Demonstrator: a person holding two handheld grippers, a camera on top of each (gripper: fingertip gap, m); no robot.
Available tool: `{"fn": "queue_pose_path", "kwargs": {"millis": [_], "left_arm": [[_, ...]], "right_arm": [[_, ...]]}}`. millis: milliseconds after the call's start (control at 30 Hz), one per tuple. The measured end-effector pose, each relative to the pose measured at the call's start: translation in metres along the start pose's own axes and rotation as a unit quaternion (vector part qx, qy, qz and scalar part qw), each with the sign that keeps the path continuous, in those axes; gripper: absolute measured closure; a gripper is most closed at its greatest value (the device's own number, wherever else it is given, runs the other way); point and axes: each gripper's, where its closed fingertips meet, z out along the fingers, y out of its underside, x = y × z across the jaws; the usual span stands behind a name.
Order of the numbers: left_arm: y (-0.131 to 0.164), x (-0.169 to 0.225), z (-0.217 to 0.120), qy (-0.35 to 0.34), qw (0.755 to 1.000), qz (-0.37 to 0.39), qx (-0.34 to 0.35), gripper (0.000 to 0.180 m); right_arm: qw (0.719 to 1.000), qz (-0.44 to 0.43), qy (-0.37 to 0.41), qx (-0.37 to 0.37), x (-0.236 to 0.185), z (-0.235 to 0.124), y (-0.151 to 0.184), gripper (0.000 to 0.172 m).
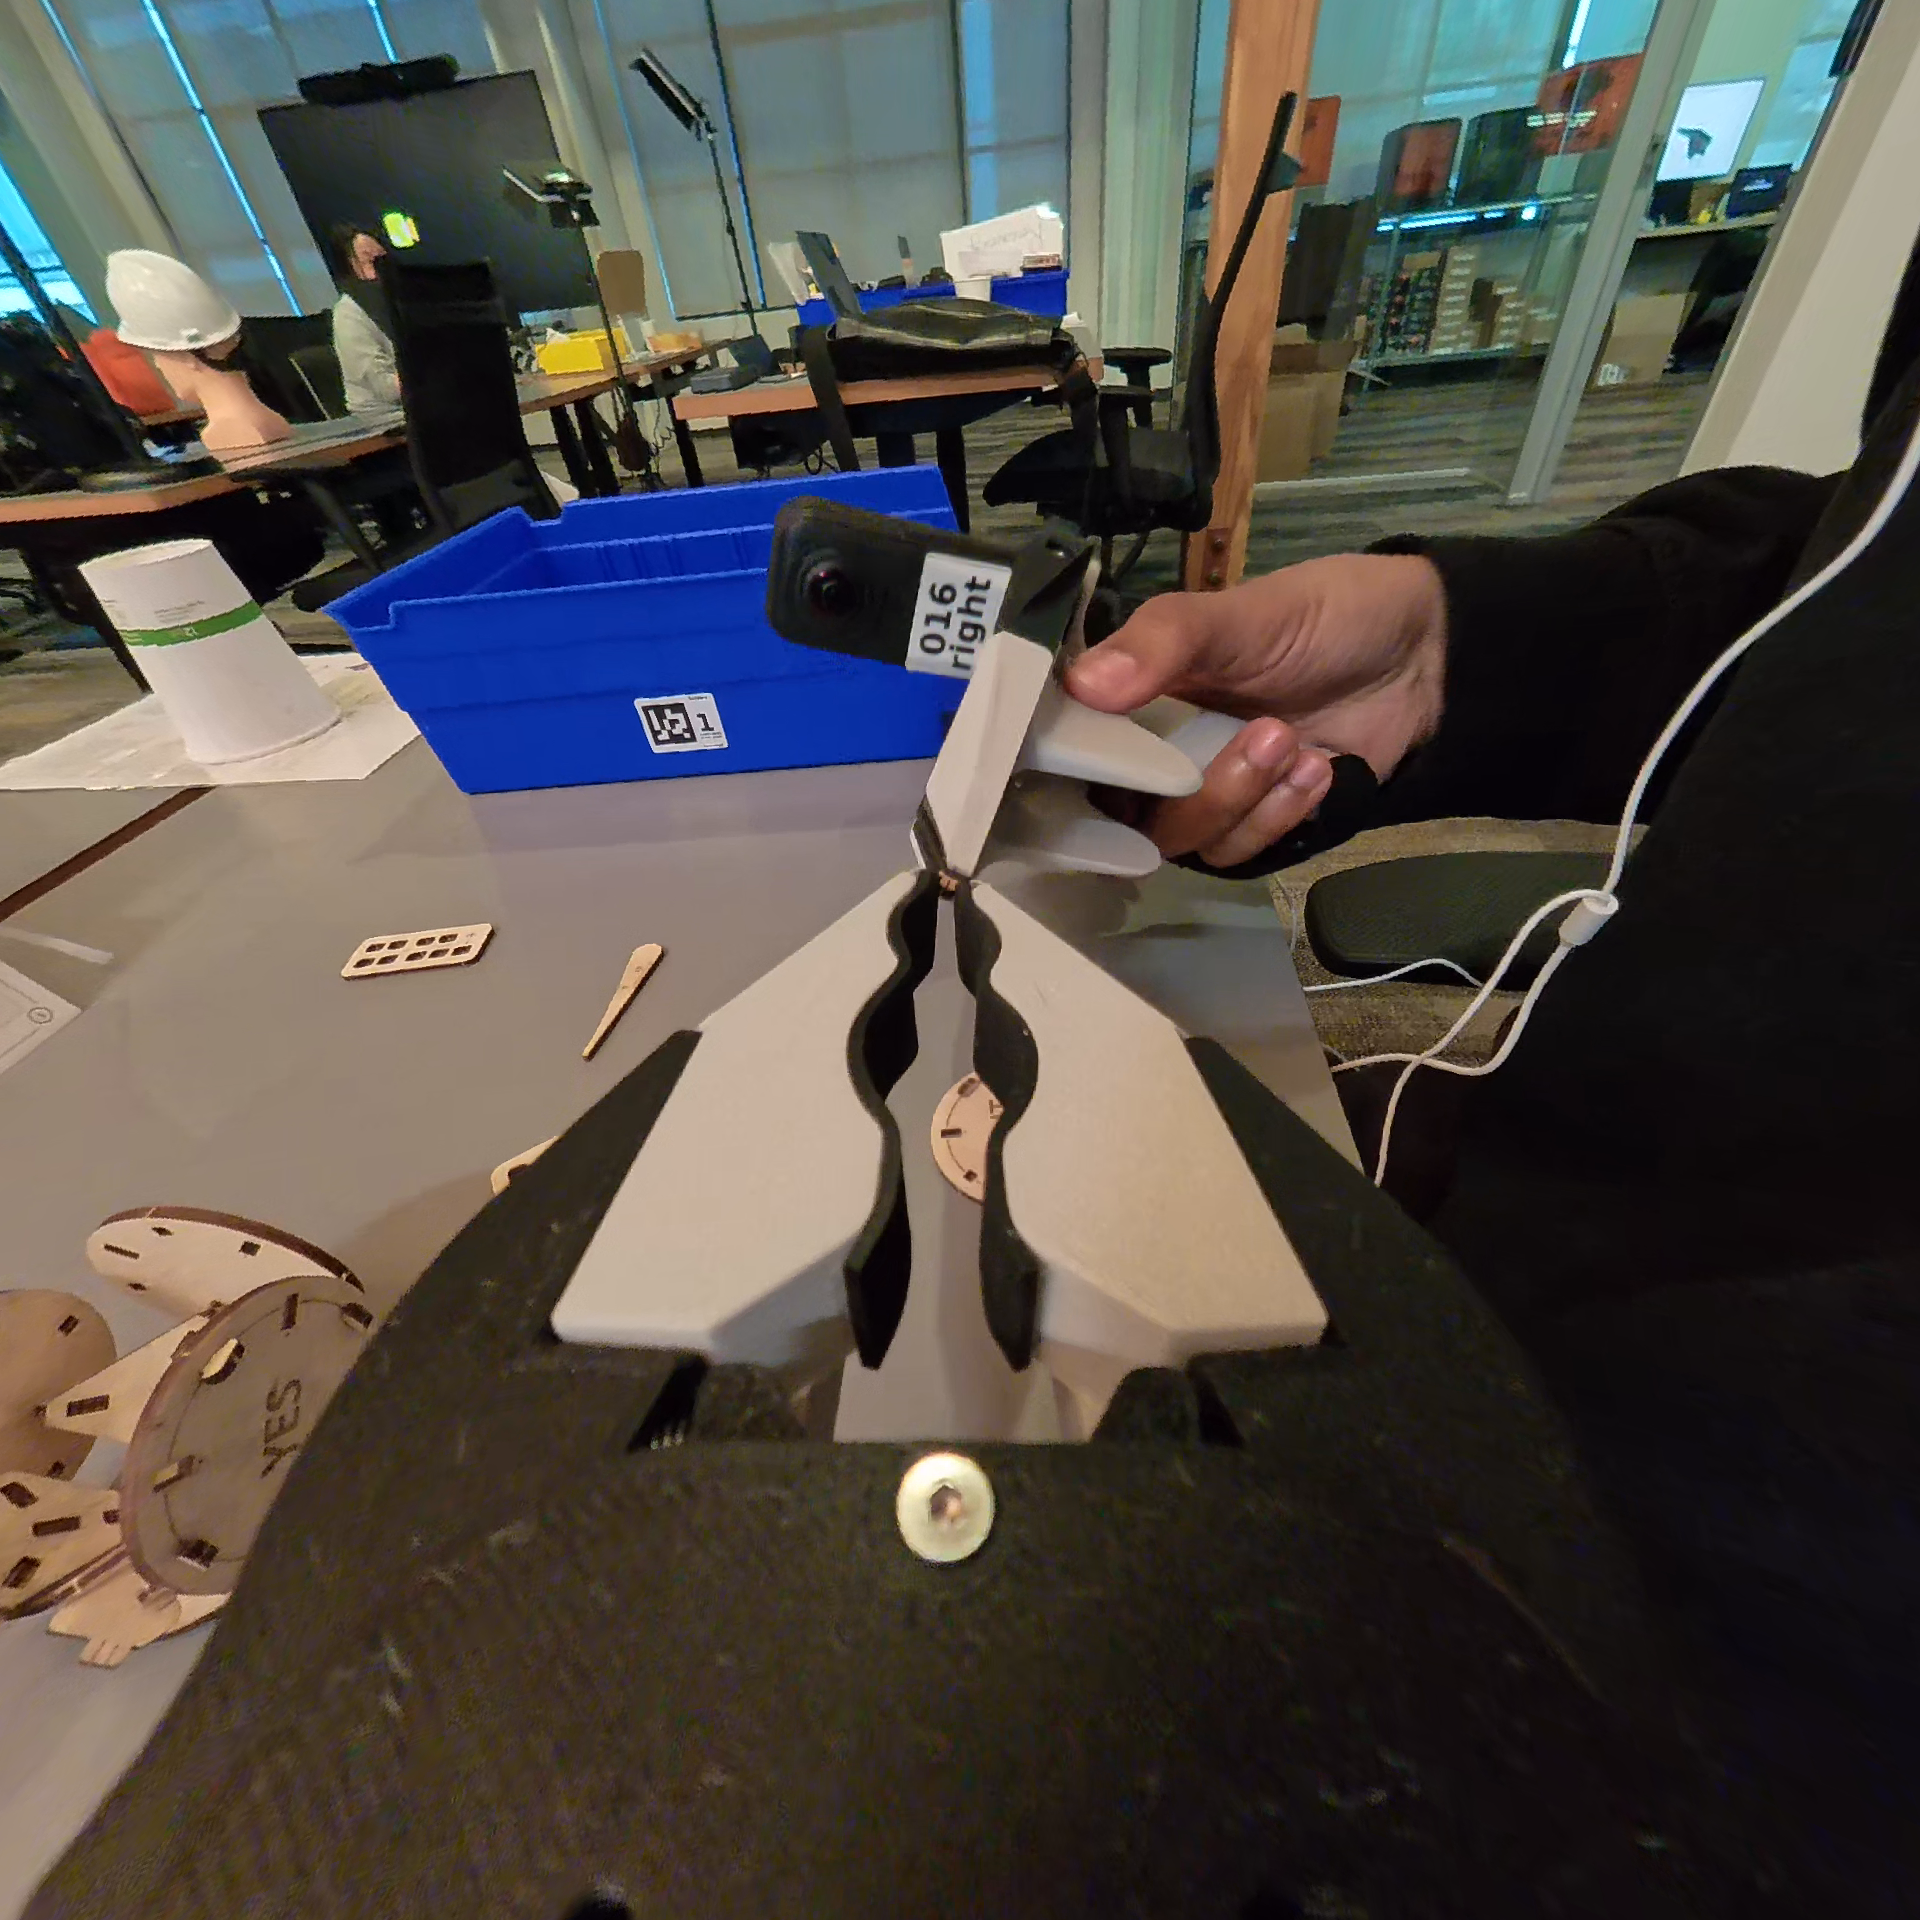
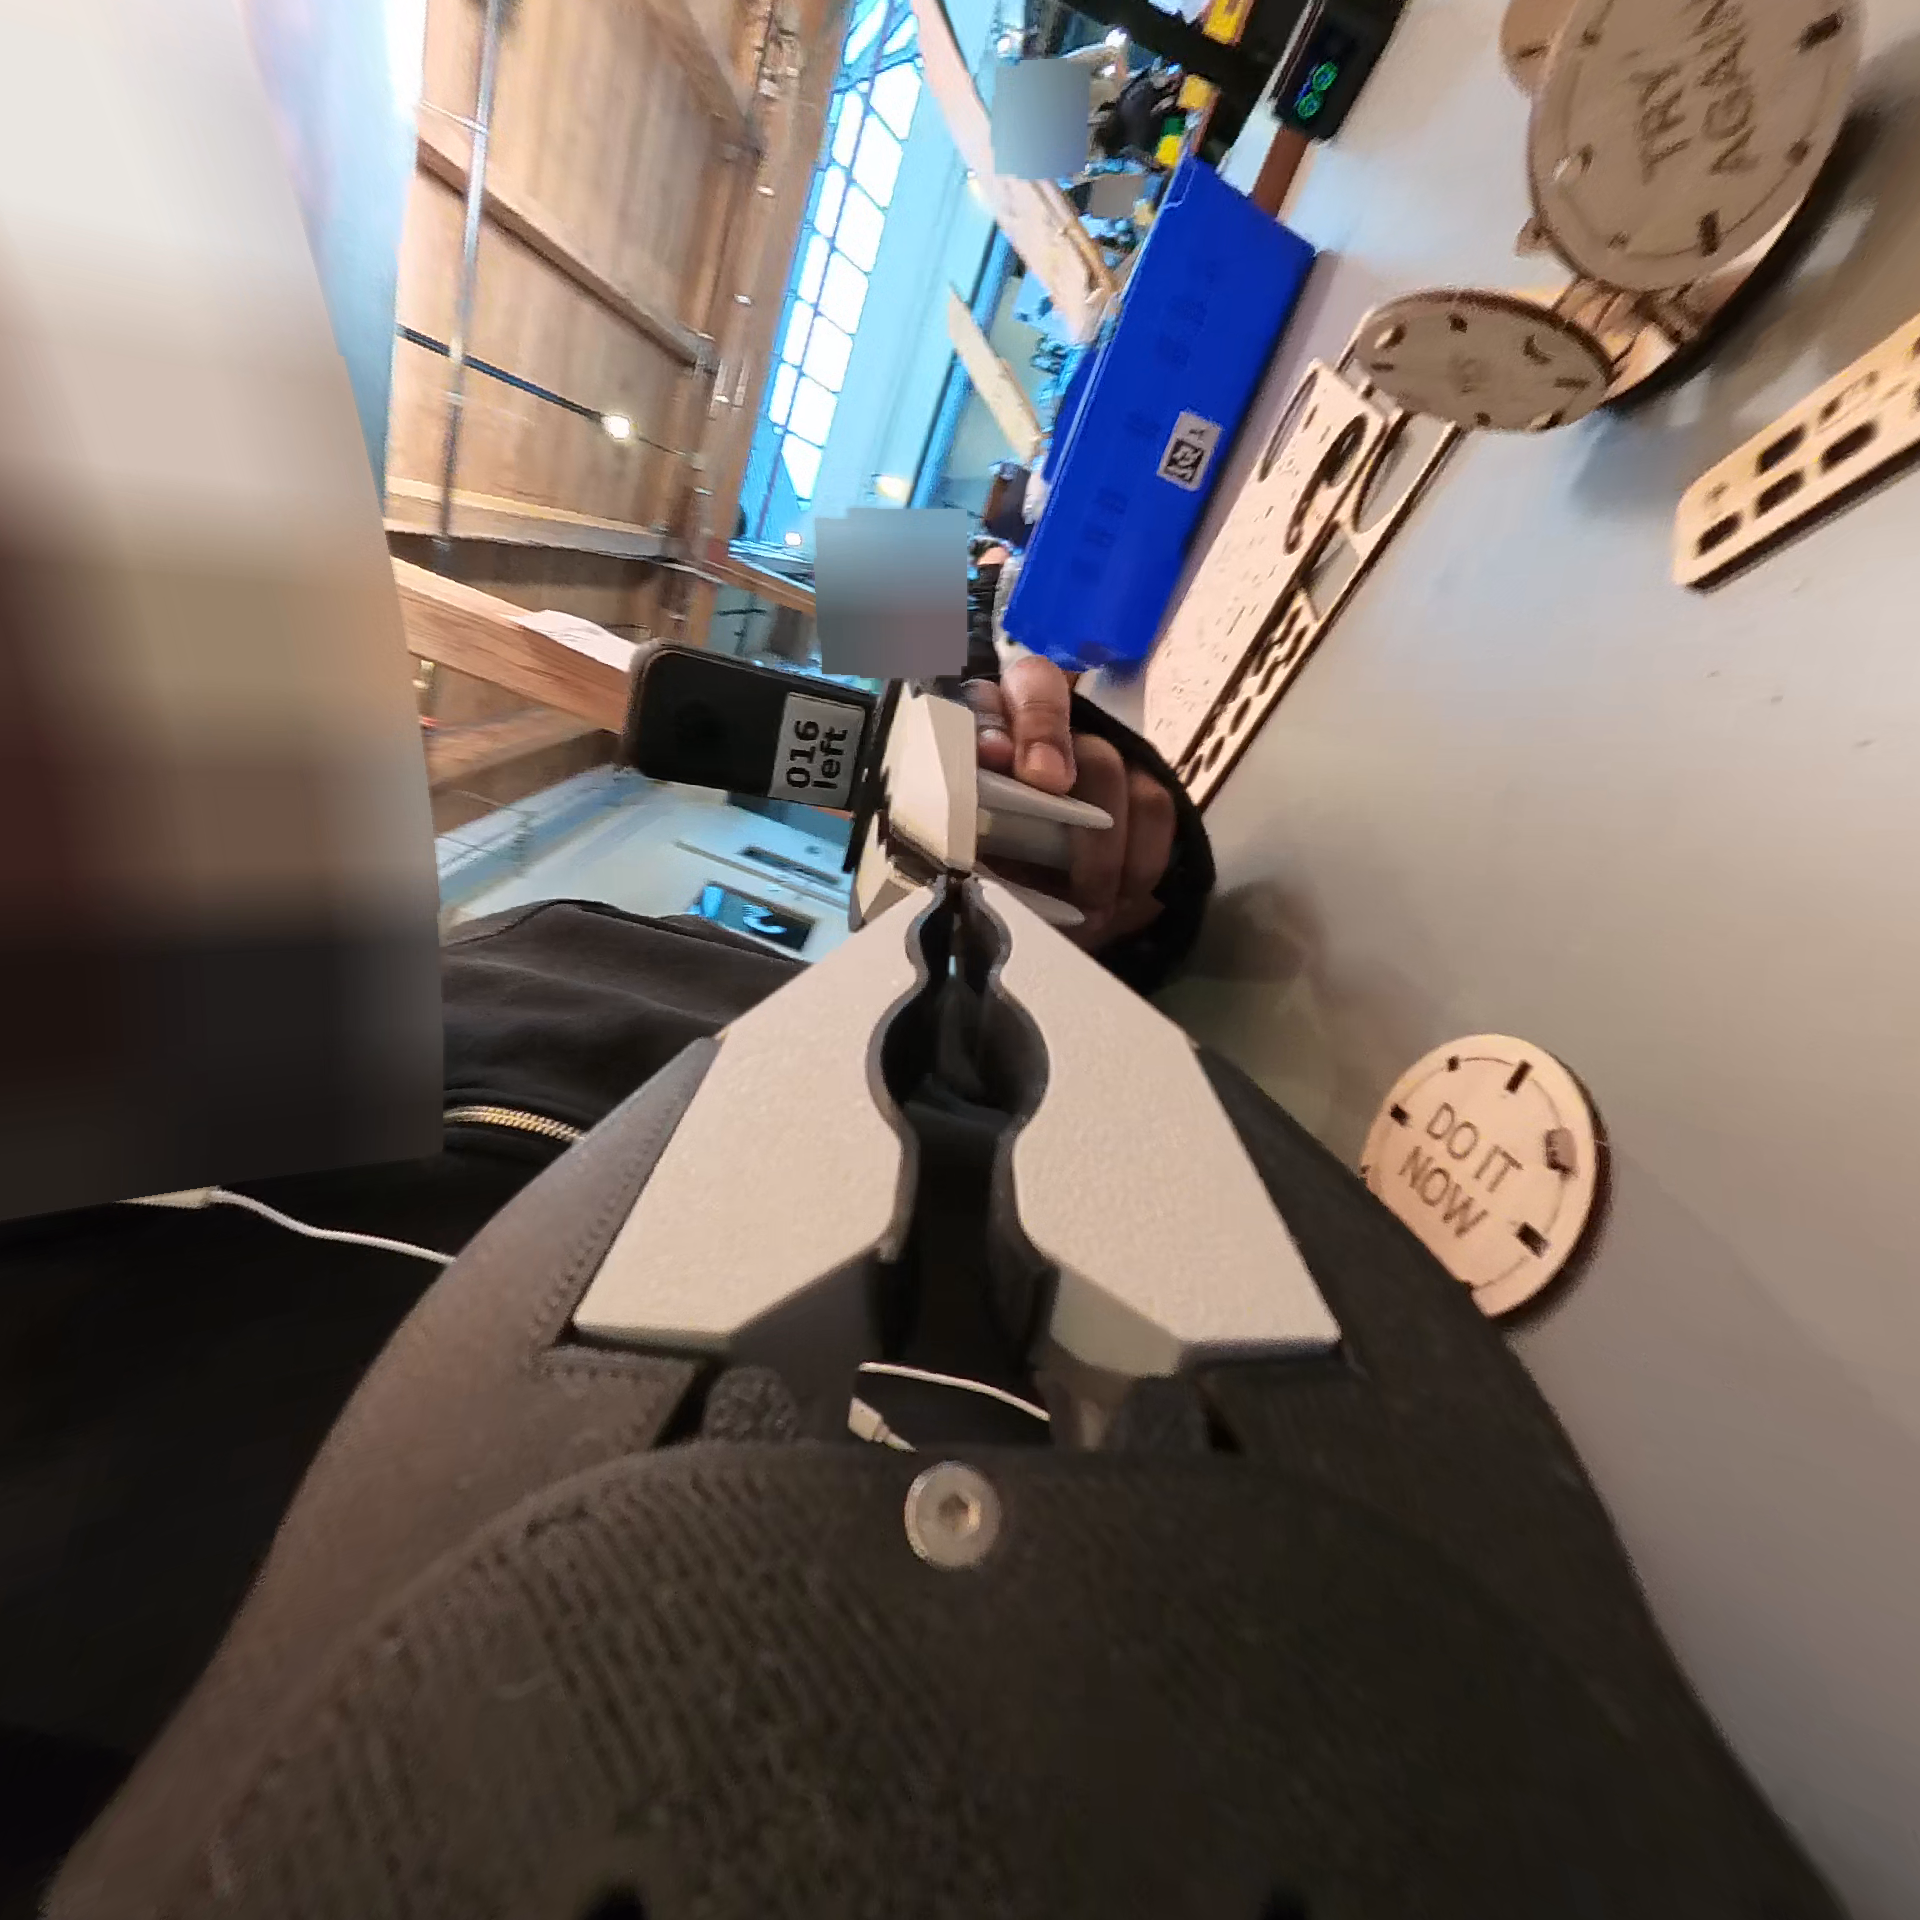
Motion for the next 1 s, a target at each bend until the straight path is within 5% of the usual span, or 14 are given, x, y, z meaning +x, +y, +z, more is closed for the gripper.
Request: {"fn": "queue_pose_path", "kwargs": {"millis": [167, 333, 400, 467, 600, 767, 1000], "left_arm": [[-0.002, 0.0, 0.001, 0.004, 1.0, -0.011, 0.008, 0.18], [-0.006, -0.007, -0.007, -0.004, 0.998, -0.054, 0.02, 0.151], [0.004, 0.001, -0.006, 0.003, 0.998, -0.062, -0.021, 0.154], [0.028, 0.008, -0.003, 0.001, 0.99, -0.09, -0.104, 0.175], [0.067, 0.026, 0.0, 0.023, 0.951, -0.225, -0.212, 0.176], [0.1, 0.043, 0.008, 0.048, 0.91, -0.3, -0.282, 0.165], [0.099, 0.043, 0.014, 0.037, 0.904, -0.31, -0.292, 0.168]], "right_arm": [[1.0, -0.019, 0.01, 0.012, -0.001, -0.002, -0.004, 0.172], [0.989, -0.084, 0.121, 0.013, 0.016, -0.023, -0.011, 0.172], [0.97, -0.122, 0.208, -0.021, 0.032, -0.034, -0.004, 0.172], [0.948, -0.144, 0.277, -0.054, 0.044, -0.046, 0.005, 0.172], [0.905, -0.164, 0.38, -0.099, 0.071, -0.073, 0.022, 0.172], [0.902, -0.167, 0.385, -0.099, 0.084, -0.071, 0.027, 0.172], [0.893, -0.183, 0.398, -0.103, 0.092, -0.069, 0.028, 0.172]]}}
